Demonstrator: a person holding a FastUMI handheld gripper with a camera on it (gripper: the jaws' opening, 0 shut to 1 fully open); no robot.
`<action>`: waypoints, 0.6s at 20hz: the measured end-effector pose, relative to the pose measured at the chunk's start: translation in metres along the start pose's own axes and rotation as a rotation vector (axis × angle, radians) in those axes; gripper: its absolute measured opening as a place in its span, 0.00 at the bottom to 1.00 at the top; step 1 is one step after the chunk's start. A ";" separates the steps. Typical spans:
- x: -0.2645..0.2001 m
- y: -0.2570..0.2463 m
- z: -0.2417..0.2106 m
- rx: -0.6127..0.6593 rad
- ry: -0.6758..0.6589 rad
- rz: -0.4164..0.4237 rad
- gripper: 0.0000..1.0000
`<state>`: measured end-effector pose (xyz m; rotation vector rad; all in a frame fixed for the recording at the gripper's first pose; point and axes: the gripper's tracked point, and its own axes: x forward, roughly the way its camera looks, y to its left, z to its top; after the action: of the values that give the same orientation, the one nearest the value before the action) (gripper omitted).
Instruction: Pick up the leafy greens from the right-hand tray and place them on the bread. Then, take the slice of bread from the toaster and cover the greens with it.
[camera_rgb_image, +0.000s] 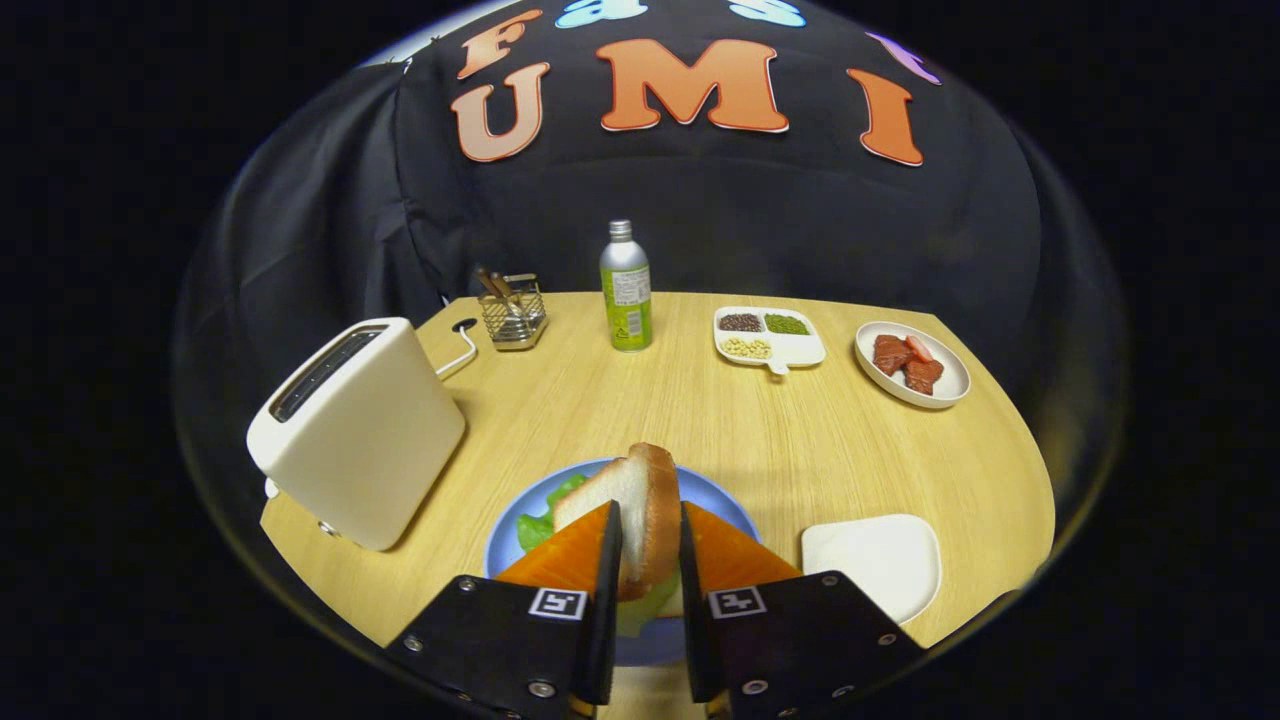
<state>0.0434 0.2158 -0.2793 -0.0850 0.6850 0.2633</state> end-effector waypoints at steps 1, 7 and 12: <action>0.001 -0.008 -0.004 0.001 0.012 -0.017 0.34; 0.007 -0.034 -0.018 0.024 0.068 -0.043 0.59; -0.008 -0.065 -0.004 0.025 0.045 -0.051 0.92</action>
<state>0.0521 0.1508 -0.2777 -0.0846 0.7292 0.2048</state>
